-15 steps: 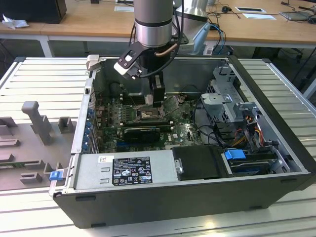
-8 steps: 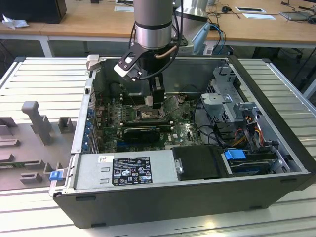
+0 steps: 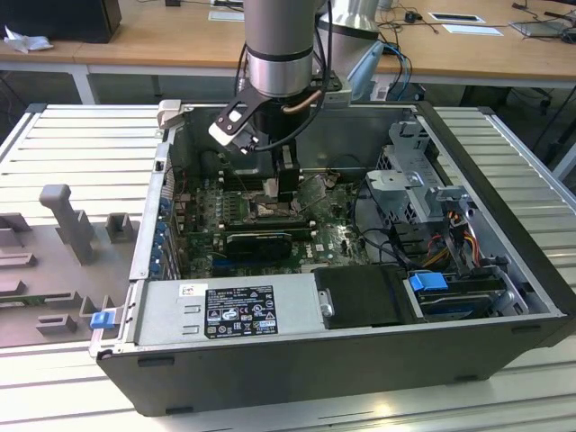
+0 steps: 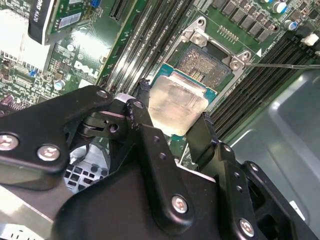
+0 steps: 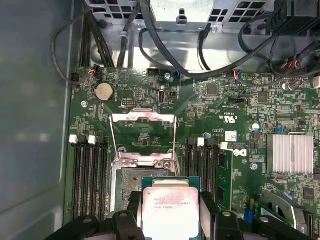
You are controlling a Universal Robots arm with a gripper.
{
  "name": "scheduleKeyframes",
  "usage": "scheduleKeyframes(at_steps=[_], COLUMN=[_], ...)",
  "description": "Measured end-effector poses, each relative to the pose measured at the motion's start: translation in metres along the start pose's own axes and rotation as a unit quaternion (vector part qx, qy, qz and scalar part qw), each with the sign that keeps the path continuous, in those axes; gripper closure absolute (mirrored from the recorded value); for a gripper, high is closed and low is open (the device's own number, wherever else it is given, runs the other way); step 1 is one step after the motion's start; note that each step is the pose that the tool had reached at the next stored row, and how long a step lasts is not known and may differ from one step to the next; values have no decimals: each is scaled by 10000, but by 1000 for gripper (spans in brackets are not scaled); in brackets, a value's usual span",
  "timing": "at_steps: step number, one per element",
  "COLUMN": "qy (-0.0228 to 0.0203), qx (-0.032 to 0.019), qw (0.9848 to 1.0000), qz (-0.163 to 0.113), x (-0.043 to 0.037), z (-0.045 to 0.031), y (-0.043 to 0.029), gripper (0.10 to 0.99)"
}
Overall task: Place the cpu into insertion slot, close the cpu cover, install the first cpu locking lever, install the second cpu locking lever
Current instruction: 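Place the cpu into insertion slot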
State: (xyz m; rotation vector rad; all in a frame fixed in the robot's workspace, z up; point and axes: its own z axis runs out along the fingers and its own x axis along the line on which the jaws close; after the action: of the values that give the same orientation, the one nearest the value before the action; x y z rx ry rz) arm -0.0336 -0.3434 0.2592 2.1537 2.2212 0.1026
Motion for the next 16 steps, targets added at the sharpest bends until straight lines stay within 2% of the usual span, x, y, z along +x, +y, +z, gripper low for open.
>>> scheduleKeyframes(at_steps=[4, 6, 16], qy=[-6, -15, -15], qx=[0, -1, -1], qw=[10000, 9999, 9999], qz=[14, 122, 131], x=[21, 32, 63], z=[32, 57, 152], y=[-1, -3, -11], gripper=[545, 545, 545])
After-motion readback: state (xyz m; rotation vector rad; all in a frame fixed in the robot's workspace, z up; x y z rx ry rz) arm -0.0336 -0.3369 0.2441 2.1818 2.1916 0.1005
